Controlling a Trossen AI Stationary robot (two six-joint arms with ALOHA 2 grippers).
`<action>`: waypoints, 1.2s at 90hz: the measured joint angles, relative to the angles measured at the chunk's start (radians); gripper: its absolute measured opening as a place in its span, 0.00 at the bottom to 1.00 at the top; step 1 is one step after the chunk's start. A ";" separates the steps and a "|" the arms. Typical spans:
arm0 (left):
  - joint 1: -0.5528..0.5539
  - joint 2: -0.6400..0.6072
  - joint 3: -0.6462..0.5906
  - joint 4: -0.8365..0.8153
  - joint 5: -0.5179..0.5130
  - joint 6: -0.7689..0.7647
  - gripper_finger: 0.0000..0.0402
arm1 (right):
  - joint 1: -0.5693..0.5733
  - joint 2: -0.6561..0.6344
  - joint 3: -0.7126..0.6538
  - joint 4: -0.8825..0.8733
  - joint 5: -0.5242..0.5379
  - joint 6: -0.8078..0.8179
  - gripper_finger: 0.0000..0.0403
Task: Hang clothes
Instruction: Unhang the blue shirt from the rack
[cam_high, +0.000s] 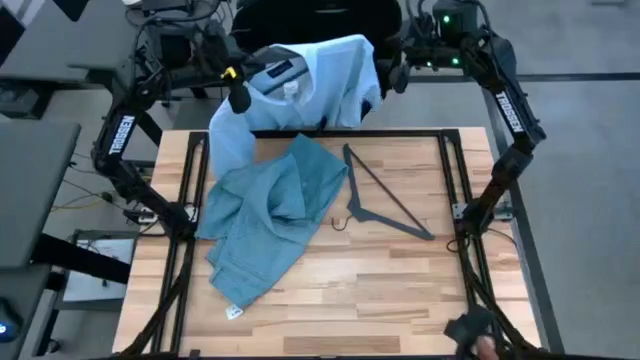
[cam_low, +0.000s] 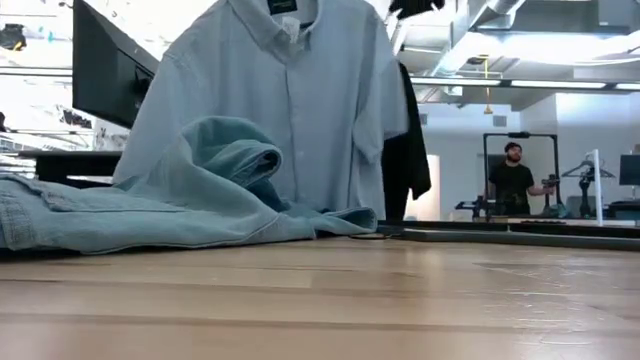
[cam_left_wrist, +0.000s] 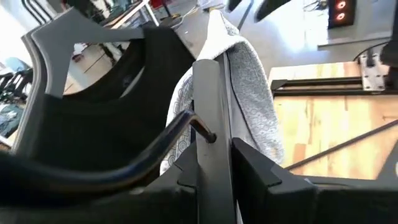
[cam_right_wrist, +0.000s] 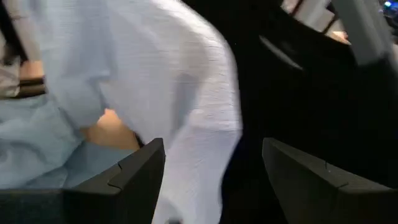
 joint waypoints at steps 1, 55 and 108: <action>0.000 0.000 0.000 0.001 0.001 0.000 0.10 | -0.001 0.004 -0.001 -0.001 -0.002 0.000 0.63; -0.014 -0.008 0.002 -0.043 0.027 0.016 0.10 | 0.014 0.072 0.000 0.082 -0.047 0.044 0.05; -0.020 -0.089 0.001 -0.021 0.146 0.129 0.09 | -0.178 -0.082 0.001 -0.058 0.142 0.110 0.00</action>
